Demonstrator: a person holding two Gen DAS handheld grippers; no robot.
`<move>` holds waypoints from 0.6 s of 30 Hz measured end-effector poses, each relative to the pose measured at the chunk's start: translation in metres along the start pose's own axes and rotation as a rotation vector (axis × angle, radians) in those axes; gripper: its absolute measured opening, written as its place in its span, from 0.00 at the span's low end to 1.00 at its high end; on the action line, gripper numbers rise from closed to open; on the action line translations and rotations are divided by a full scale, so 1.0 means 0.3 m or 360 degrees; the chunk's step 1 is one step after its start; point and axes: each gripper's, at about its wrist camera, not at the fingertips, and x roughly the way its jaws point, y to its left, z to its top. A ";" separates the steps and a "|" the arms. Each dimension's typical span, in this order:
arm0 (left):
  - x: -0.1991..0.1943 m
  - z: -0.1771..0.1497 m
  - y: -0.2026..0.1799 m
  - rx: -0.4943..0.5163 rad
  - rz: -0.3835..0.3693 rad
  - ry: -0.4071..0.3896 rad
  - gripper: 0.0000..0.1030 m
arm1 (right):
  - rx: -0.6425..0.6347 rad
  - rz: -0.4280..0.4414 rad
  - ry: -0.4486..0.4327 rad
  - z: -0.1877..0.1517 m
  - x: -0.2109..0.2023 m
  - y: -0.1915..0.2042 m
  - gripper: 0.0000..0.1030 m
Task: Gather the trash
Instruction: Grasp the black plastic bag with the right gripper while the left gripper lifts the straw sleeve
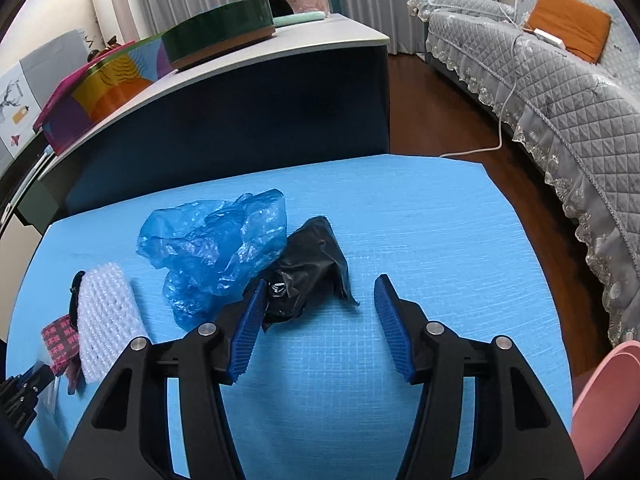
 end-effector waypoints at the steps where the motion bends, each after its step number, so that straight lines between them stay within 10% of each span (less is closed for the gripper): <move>1: -0.001 0.001 -0.004 0.0006 -0.0002 -0.0002 0.08 | 0.0000 0.0002 0.0007 -0.001 0.002 -0.002 0.44; 18: -0.117 0.035 -0.071 0.0019 -0.0063 -0.0181 0.01 | 0.0064 -0.0008 -0.0081 -0.014 -0.211 -0.067 0.25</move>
